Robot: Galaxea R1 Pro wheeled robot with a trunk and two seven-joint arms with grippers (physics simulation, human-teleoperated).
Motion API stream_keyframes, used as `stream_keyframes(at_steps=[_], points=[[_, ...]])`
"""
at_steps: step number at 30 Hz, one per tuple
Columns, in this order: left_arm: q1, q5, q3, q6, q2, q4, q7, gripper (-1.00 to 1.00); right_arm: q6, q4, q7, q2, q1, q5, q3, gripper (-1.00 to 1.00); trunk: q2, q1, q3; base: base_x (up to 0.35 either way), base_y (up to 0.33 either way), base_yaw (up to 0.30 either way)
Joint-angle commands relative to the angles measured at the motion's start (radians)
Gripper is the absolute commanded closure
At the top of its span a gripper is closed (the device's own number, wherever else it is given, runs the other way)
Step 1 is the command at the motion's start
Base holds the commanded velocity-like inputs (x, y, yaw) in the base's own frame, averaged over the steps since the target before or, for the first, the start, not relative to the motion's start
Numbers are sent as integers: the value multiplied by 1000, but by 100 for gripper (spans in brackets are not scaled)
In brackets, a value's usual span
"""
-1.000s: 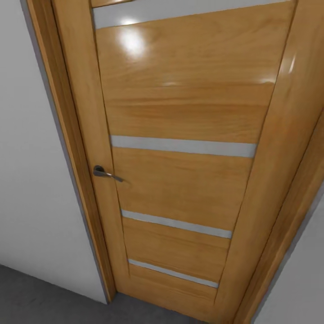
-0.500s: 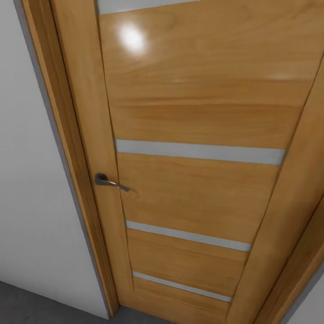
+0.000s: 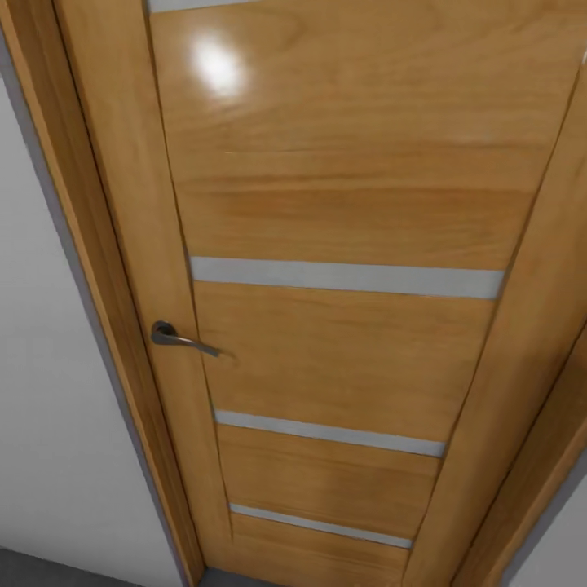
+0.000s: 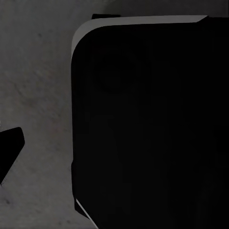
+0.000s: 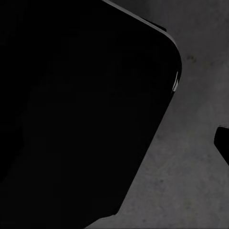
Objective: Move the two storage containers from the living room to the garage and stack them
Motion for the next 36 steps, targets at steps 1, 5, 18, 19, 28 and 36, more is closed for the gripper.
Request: stream_keyframes(at_steps=[1,5,18,19,28,36], points=[[0,3,0,-3,0,0,0,-100,-2,0,1,0,0,-10,8,-100,0,0,-1,0,0,-238],[0,3,0,-3,0,0,0,-100,-2,0,1,0,0,-11,8,-100,0,0,-1,0,0,-238],[0,3,0,-3,0,0,0,-100,-2,0,1,0,0,-11,8,-100,0,0,-1,0,0,-234],[0,3,0,-3,1,0,0,-100,-2,0,1,0,0,-10,8,-100,0,0,-1,0,0,-224],[0,3,0,-3,1,0,0,-100,-2,0,1,-2,0,-12,8,-100,0,0,-1,0,0,-68],[0,3,0,-3,1,0,0,-100,-2,0,1,-7,0,-14,10,-100,0,0,-1,0,0,-2]])
